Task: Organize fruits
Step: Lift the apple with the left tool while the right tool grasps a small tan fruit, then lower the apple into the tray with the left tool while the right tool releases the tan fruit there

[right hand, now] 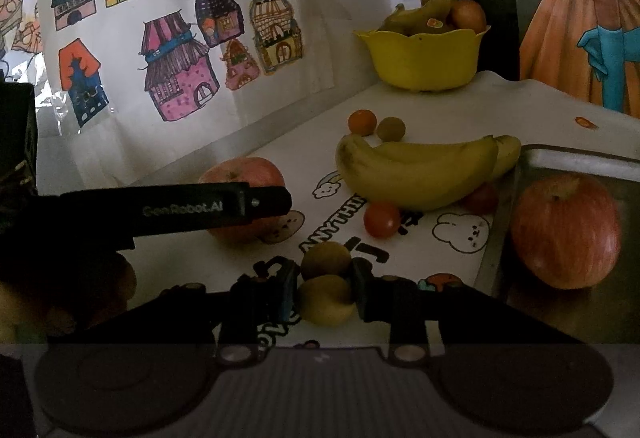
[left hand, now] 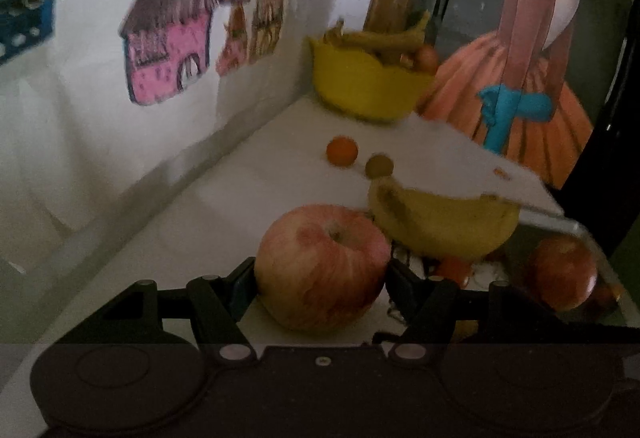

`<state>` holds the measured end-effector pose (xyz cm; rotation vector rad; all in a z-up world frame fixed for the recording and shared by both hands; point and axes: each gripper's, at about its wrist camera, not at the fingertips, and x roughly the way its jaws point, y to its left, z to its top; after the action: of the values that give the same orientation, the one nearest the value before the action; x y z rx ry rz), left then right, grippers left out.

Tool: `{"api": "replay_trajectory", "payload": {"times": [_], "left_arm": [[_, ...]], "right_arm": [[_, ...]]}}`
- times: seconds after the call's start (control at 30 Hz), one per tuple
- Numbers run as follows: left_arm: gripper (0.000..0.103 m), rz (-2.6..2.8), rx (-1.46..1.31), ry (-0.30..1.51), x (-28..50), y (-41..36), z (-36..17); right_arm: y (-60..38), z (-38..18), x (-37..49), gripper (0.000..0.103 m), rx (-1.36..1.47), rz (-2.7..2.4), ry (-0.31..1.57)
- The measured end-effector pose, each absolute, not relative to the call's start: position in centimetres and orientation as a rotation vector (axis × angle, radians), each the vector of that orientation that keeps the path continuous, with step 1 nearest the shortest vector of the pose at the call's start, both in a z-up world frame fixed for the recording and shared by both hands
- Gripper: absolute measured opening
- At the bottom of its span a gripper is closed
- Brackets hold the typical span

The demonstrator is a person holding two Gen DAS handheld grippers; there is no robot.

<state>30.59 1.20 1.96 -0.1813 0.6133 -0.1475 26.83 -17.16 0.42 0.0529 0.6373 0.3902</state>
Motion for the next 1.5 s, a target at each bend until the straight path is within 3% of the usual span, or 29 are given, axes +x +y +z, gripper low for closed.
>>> {"api": "replay_trajectory", "payload": {"times": [1.03, 1.5], "left_arm": [[0.068, 0.001, -0.077, 0.599, 25.8, -1.0, 3.9], [0.068, -0.101, -0.157, 0.538, 22.8, -3.3, 5.3]], "right_arm": [[-17.7, 0.4, 26.3, 0.033, 0.050, 0.446, 0.637], [-21.7, 1.5, 22.2, 0.033, 0.154, 0.399, 0.503]]}}
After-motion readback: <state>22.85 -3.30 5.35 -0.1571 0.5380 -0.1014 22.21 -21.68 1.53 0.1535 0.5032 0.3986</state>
